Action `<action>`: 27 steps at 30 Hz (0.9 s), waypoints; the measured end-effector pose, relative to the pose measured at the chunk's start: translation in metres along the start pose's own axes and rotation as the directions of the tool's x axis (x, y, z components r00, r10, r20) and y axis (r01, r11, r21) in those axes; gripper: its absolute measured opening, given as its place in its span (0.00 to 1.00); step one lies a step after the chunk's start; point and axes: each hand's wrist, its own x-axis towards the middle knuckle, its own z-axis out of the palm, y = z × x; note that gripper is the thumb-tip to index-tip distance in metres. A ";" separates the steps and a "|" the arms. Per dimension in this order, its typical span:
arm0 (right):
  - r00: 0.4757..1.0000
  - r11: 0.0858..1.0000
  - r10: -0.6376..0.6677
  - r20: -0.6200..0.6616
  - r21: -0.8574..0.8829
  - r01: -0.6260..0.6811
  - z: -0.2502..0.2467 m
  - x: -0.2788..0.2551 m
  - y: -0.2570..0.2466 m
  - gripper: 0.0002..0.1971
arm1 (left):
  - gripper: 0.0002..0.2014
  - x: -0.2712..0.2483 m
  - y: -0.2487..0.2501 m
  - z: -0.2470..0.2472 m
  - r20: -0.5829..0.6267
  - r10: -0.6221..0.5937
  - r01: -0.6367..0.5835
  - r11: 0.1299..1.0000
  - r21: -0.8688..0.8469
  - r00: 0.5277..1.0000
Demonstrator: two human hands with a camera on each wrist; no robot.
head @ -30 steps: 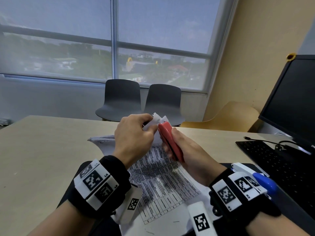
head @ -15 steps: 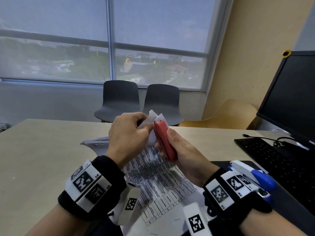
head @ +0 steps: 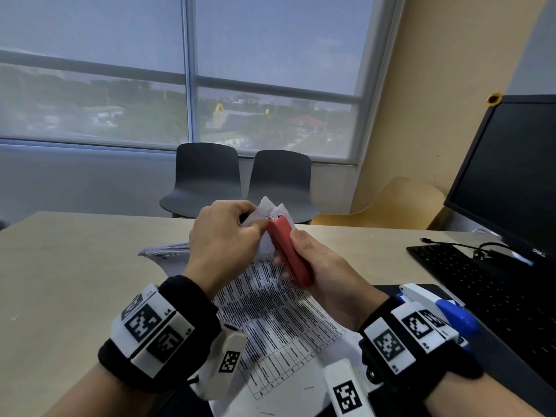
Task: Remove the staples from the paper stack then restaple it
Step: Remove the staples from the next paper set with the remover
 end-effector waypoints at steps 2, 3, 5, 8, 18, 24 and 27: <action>1.000 1.000 0.005 -0.008 -0.018 -0.005 0.001 -0.002 0.003 0.24 | 0.08 0.000 0.000 0.000 0.009 0.001 -0.001 1.000 -0.006 1.000; 1.000 1.000 0.003 -0.011 -0.019 -0.004 0.001 -0.002 0.004 0.24 | 0.08 0.000 0.000 0.000 0.011 0.005 -0.005 1.000 -0.003 1.000; 1.000 1.000 -0.001 -0.014 -0.010 0.001 0.001 -0.001 0.003 0.25 | 0.08 0.000 0.000 0.000 0.006 0.024 -0.024 1.000 0.010 1.000; 1.000 1.000 -0.010 -0.022 -0.011 0.009 0.001 0.000 0.001 0.25 | 0.08 0.000 0.002 -0.001 -0.017 0.060 -0.059 0.998 0.034 0.998; 0.995 0.982 -0.088 -0.036 -0.173 0.081 0.000 -0.004 -0.005 0.18 | 0.06 -0.006 0.002 0.005 -0.071 0.178 -0.170 0.980 0.106 0.982; 0.996 0.993 -0.088 0.007 -0.082 0.088 0.009 -0.004 0.013 0.22 | 0.08 -0.005 -0.003 0.000 -0.031 0.106 -0.105 0.994 0.028 0.994; 0.995 0.989 -0.098 0.024 -0.112 0.100 0.006 -0.003 0.014 0.17 | 0.10 -0.001 -0.005 -0.003 0.027 0.059 -0.058 0.998 -0.037 0.998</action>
